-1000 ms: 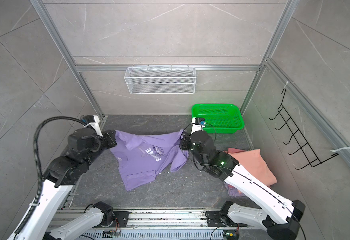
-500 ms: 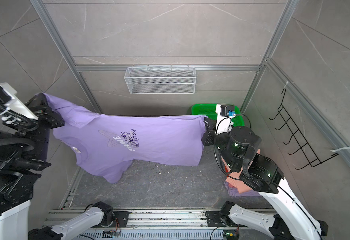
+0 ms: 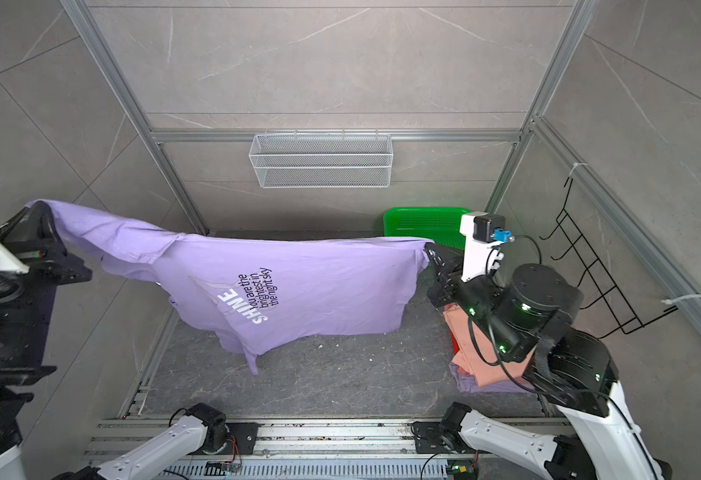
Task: Fold and stack the t-shirts
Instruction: 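Lay the t-shirt flat on the table, pulling it toward the robot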
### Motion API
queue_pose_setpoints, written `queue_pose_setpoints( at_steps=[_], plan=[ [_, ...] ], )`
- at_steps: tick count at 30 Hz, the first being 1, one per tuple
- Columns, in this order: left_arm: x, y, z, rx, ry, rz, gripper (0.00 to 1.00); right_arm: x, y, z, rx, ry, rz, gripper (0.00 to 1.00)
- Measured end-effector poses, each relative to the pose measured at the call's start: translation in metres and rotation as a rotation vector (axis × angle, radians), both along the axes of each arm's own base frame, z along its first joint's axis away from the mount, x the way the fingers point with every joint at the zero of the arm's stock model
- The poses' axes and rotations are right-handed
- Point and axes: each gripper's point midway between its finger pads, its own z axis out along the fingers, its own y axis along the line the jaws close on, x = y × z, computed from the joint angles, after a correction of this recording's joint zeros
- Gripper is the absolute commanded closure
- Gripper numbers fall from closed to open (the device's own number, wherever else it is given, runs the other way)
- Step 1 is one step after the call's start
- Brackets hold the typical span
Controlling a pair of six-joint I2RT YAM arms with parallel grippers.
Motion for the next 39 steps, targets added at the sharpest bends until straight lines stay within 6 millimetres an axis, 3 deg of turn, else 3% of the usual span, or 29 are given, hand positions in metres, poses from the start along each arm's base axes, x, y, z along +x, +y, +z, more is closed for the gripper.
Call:
queue_pose_setpoints(
  at_steps=[4, 7, 10, 15, 19, 21, 22, 24, 26, 27, 28, 29, 30, 31, 35, 37, 39],
  plan=[
    [-0.022, 0.003, 0.005, -0.014, -0.046, -0.048, 1.0, -0.004, -0.001, 0.003, 0.008, -0.006, 0.016, 1.0],
    [-0.014, -0.001, 0.001, -0.012, -0.036, -0.044, 1.0, 0.005, 0.006, -0.01, -0.022, 0.02, 0.003, 1.0],
    [0.017, -0.009, -0.02, 0.003, 0.029, -0.011, 1.0, 0.02, 0.013, -0.03, -0.067, 0.054, -0.04, 1.0],
    [0.102, -0.038, -0.072, 0.064, 0.199, 0.047, 1.0, 0.067, 0.035, -0.073, -0.191, 0.098, -0.15, 1.0],
    [0.184, -0.063, -0.132, 0.121, 0.336, 0.102, 1.0, 0.126, 0.061, -0.13, -0.287, 0.178, -0.224, 1.0],
    [0.223, -0.068, -0.174, 0.141, 0.427, 0.121, 1.0, 0.158, 0.07, -0.171, -0.339, 0.245, -0.259, 1.0],
    [0.249, -0.067, -0.209, 0.146, 0.506, 0.137, 1.0, 0.174, 0.072, -0.192, -0.363, 0.28, -0.277, 1.0],
    [0.286, -0.055, -0.26, 0.125, 0.619, 0.172, 1.0, 0.203, 0.076, -0.23, -0.393, 0.349, -0.306, 1.0],
    [0.317, -0.036, -0.306, 0.09, 0.721, 0.222, 0.85, 0.234, 0.077, -0.272, -0.414, 0.434, -0.334, 1.0],
    [0.327, -0.03, -0.32, 0.069, 0.754, 0.233, 0.76, 0.246, 0.074, -0.285, -0.417, 0.463, -0.352, 0.99],
    [0.34, -0.023, -0.337, 0.049, 0.795, 0.245, 0.58, 0.26, 0.072, -0.3, -0.416, 0.496, -0.369, 0.94],
    [0.352, -0.018, -0.348, 0.031, 0.818, 0.247, 0.45, 0.271, 0.069, -0.312, -0.407, 0.521, -0.383, 0.78],
    [0.358, -0.014, -0.353, 0.017, 0.826, 0.25, 0.4, 0.277, 0.066, -0.318, -0.404, 0.538, -0.396, 0.59],
    [0.363, -0.012, -0.357, -0.001, 0.833, 0.241, 0.35, 0.284, 0.061, -0.323, -0.395, 0.559, -0.411, 0.49],
    [0.361, -0.016, -0.348, -0.03, 0.824, 0.213, 0.29, 0.286, 0.055, -0.314, -0.346, 0.568, -0.423, 0.45],
    [0.355, -0.018, -0.344, -0.045, 0.825, 0.205, 0.28, 0.282, 0.059, -0.306, -0.312, 0.567, -0.406, 0.36],
    [0.345, -0.019, -0.339, -0.07, 0.832, 0.199, 0.28, 0.274, 0.061, -0.301, -0.277, 0.571, -0.386, 0.35]
  ],
)
